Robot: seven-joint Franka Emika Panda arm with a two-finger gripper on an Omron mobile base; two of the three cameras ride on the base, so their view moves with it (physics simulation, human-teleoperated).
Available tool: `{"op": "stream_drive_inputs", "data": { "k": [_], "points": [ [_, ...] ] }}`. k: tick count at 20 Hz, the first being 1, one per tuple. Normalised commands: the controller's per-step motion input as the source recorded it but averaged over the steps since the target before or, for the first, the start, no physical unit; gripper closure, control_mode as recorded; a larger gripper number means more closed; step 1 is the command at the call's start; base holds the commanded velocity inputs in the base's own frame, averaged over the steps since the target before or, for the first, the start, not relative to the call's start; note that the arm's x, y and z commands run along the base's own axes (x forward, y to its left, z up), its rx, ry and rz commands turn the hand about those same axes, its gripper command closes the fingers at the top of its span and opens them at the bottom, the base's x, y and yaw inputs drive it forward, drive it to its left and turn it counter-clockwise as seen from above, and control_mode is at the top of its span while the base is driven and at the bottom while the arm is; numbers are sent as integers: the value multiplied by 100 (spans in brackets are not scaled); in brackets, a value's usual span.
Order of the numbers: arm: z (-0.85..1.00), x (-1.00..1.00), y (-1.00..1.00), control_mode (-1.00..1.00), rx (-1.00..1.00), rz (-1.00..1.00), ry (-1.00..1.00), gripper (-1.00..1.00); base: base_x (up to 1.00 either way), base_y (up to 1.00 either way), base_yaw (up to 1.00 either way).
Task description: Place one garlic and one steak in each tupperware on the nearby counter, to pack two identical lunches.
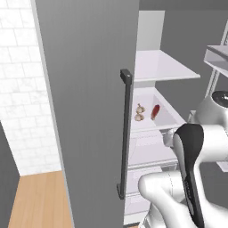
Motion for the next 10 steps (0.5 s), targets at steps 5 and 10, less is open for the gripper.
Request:
{"op": "stream_drive_inputs", "data": {
  "k": [5, 10],
  "points": [
    [-4, -18, 0, 100, 0, 0, 2, 100, -36, 0, 0],
    [0, 0, 0, 100, 0, 0, 0, 100, -100, 0, -7]
  ]
}}
